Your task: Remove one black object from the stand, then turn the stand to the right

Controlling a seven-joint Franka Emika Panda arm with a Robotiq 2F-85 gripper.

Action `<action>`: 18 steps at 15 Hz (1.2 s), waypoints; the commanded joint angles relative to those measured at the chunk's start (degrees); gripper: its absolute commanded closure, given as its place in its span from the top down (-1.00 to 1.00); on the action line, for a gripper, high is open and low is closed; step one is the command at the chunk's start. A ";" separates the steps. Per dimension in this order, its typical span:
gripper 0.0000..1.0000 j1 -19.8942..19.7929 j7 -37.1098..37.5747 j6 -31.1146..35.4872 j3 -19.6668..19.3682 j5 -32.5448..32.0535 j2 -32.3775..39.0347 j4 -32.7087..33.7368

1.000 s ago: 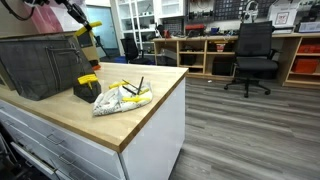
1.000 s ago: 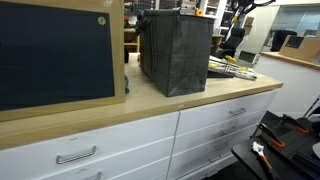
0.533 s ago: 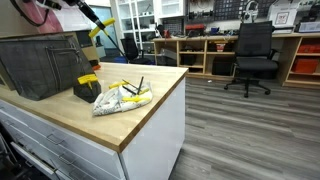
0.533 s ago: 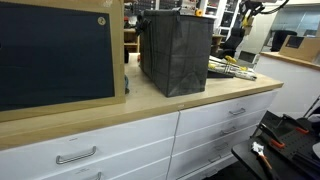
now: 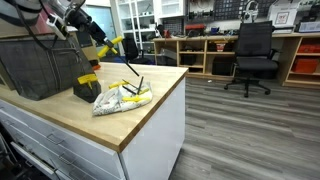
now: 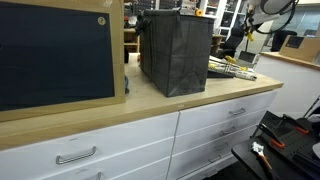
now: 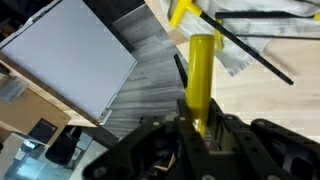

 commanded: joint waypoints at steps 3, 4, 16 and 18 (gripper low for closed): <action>-0.89 2.01 -1.88 1.47 0.29 -13.80 -2.36 -9.80; -0.89 2.28 -1.42 1.53 0.33 -17.04 -1.94 -10.86; -0.89 4.11 6.53 4.02 1.17 -54.10 -0.26 -18.02; -0.89 4.41 6.74 4.45 1.23 -56.23 -0.86 -19.07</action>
